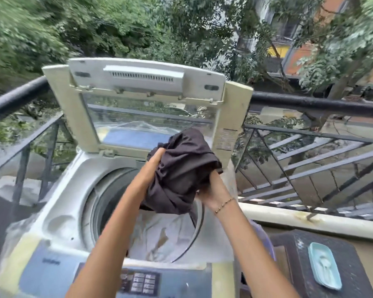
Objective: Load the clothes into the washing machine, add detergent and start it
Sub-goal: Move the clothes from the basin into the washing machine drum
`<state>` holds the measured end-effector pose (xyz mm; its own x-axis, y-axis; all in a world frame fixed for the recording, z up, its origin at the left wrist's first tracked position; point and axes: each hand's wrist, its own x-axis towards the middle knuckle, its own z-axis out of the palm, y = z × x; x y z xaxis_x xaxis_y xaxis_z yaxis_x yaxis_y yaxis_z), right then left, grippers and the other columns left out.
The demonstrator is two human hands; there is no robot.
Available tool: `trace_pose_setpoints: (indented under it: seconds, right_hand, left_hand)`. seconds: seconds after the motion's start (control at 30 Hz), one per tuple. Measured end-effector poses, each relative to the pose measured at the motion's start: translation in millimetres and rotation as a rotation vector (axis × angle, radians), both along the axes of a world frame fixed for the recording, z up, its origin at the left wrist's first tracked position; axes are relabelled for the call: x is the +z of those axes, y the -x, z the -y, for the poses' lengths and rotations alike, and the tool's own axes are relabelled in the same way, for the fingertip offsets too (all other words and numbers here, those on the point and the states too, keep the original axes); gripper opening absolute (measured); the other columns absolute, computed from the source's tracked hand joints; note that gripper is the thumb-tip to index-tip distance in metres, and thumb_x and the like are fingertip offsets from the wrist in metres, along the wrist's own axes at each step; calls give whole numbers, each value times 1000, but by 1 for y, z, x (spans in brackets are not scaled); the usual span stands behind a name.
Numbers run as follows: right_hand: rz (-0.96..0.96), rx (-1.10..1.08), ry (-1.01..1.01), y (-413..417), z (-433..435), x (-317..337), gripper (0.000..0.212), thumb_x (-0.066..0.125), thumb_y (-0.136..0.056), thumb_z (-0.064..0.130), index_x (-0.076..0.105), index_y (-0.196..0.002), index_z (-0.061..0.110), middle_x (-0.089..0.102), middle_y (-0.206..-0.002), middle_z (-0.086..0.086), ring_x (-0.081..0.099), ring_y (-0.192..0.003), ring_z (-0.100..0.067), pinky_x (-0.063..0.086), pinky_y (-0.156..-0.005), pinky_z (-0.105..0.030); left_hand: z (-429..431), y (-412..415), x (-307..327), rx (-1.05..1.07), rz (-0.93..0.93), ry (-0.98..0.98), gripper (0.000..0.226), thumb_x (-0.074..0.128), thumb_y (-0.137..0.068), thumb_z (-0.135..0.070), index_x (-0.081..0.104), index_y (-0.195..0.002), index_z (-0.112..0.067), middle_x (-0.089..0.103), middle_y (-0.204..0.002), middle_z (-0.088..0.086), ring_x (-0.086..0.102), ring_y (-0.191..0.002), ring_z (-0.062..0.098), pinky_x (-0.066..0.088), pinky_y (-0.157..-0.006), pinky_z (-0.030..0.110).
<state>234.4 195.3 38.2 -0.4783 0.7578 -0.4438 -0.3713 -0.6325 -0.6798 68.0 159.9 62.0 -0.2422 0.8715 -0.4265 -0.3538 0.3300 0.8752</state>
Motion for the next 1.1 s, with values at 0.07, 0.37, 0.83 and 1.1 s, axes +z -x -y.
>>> trace_pose_setpoints:
  seconds: [0.07,0.37,0.83,1.1]
  right_hand:
    - [119,-13,29,22,2,-20,49,67,-63,64,60,-94,26,62,-91,-2,50,-75,-18,45,-66,-28]
    - [656,47,128,54,22,-90,49,64,-78,32,51,-121,13,58,-123,-10,57,-100,-29,51,-80,-43]
    - [740,44,-390,6,14,-48,10,53,-91,17,57,-100,15,60,-92,1,63,-65,-12,54,-58,-19]
    - [774,-82,-460,-133,-37,-43,14,52,-92,11,60,-83,18,60,-72,3,56,-48,-5,42,-45,-18]
  left_hand:
    - [5,31,-30,-104,-55,126,68,59,-76,-70,63,-124,-22,63,-127,10,65,-107,25,48,-98,43]
    - [45,57,-103,-73,-638,555,76,51,-86,-51,35,-142,-3,44,-144,17,45,-130,32,40,-101,36]
    - [36,-39,-83,413,-505,148,38,47,-88,-28,39,-124,-20,61,-94,-5,66,-86,22,49,-88,49]
    - [-10,-196,-54,247,-552,-108,22,47,-86,-22,50,-108,-23,60,-85,-7,63,-69,20,51,-73,42]
